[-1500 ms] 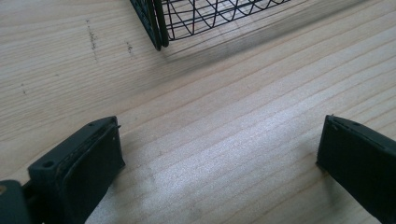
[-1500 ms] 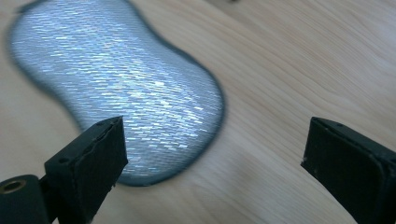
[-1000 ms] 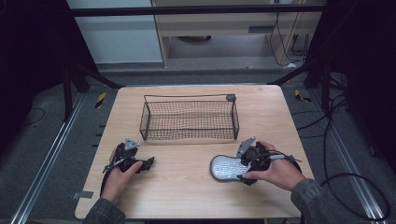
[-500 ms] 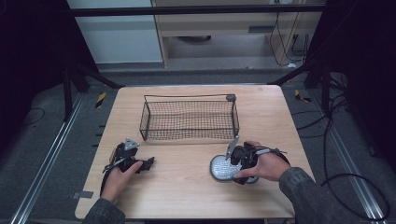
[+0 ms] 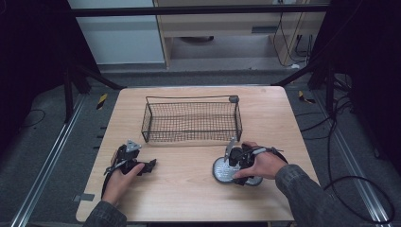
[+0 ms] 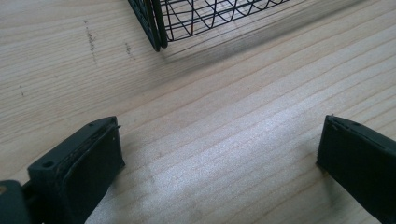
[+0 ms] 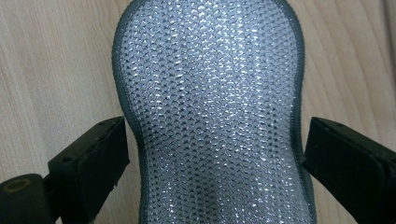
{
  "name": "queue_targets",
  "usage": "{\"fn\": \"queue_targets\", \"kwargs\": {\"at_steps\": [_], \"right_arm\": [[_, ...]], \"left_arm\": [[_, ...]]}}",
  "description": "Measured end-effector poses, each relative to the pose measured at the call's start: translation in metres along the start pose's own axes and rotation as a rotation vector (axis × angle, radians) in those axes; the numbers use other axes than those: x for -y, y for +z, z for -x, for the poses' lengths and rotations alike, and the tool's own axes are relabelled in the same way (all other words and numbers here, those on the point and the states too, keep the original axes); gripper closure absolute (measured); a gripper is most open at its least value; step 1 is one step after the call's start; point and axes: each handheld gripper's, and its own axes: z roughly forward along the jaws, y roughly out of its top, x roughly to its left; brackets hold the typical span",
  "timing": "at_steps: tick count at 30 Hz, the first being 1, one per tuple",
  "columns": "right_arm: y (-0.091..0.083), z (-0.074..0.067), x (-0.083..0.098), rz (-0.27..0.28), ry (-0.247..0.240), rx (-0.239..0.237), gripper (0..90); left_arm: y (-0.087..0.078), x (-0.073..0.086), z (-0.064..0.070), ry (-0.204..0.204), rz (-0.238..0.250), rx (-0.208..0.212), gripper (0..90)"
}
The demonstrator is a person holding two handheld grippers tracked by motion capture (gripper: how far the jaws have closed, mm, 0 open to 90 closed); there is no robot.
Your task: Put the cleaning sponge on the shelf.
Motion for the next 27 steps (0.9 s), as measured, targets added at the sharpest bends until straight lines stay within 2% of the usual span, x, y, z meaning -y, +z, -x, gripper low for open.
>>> {"fn": "queue_targets", "kwargs": {"at_steps": [1,4,11,14,27], "right_arm": [[0.0014,0.0008,0.0003,0.001,-0.012,-0.001,7.0],[0.0030,0.0006,0.0001,-0.008,-0.013,-0.012,6.9],[0.0008,0.0020,0.0001,-0.004,-0.015,-0.002,5.8],[0.0025,0.0043,-0.0004,-0.012,-0.029,-0.012,6.0],[0.0100,0.0093,0.0000,-0.045,-0.017,-0.030,3.0]], "left_arm": [[0.0000,0.0000,0.0000,0.000,0.000,0.000,0.0],[0.0000,0.0000,0.0000,0.000,0.000,0.000,0.0],[0.0001,-0.0001,-0.0001,0.001,0.000,0.001,0.0],[0.0001,-0.0001,-0.0001,0.001,0.001,0.002,0.0],[0.0002,-0.0002,-0.0002,0.003,0.000,0.002,0.0]]}}
